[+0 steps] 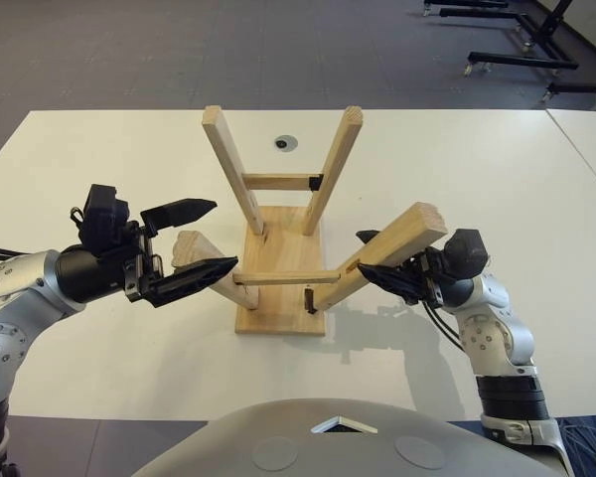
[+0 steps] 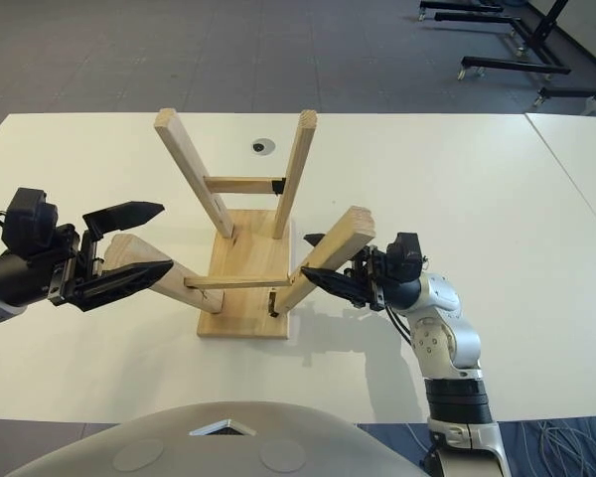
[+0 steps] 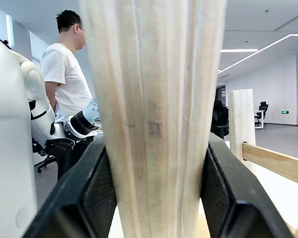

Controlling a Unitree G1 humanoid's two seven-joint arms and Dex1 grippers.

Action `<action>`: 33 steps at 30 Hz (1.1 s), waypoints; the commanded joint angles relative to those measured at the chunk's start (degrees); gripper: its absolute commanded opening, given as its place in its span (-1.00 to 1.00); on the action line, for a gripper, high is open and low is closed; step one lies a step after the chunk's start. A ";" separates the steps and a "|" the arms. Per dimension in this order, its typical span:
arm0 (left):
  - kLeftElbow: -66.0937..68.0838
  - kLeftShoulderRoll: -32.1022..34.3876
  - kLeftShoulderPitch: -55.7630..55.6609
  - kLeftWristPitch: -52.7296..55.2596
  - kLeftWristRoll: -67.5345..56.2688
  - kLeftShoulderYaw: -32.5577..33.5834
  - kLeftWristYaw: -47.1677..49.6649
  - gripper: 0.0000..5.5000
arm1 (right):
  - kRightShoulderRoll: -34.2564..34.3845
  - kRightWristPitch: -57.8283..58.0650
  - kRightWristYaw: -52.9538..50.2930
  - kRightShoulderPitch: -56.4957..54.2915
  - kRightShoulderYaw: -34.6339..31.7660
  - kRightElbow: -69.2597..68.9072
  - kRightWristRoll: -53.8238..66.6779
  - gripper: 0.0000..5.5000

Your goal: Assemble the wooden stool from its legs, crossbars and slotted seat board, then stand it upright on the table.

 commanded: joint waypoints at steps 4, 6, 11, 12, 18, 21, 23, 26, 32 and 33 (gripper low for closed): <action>1.18 -0.29 -2.88 0.91 -0.32 -0.75 0.51 0.96 | -0.29 -3.10 0.62 -1.29 3.80 0.43 -4.52 -0.25; 0.89 -0.40 -2.90 0.98 -0.27 -0.66 0.68 0.96 | -0.73 -4.05 -0.40 -1.71 3.54 -1.71 -4.65 -0.25; -0.19 -0.95 -1.79 0.69 -0.04 0.02 1.16 0.96 | -1.41 -5.55 -3.39 -2.22 3.14 -5.26 -6.55 -0.25; -0.38 -1.13 -1.63 0.63 0.01 0.08 1.31 0.96 | -1.41 -5.42 -3.78 -1.98 3.20 -5.14 -6.69 -0.25; -0.64 -1.57 -1.52 0.72 -0.02 0.08 1.63 0.96 | -3.30 -4.84 -2.05 0.20 4.40 -5.10 -6.92 -0.25; -0.66 -1.68 -1.53 0.79 -0.05 0.00 1.69 0.96 | -4.38 -5.66 -1.20 0.71 5.74 -5.80 -7.91 -0.25; -0.61 -1.74 -1.49 0.80 0.02 -0.02 1.68 0.96 | -4.70 -6.03 -1.37 0.56 6.37 -6.39 -8.25 -0.25; -0.57 -1.80 -1.62 0.74 0.21 -0.23 1.62 0.96 | -5.01 -6.53 -2.16 -0.58 6.96 -7.12 -8.75 -0.25; -0.75 -2.24 -2.08 0.47 0.79 -1.22 1.46 0.96 | -5.04 -6.79 -3.76 -2.72 8.01 -6.69 -9.51 -0.25; -0.85 -2.29 -2.08 0.42 0.82 -1.36 1.46 0.96 | -5.02 -6.87 -3.87 -2.93 8.10 -6.68 -9.68 -0.25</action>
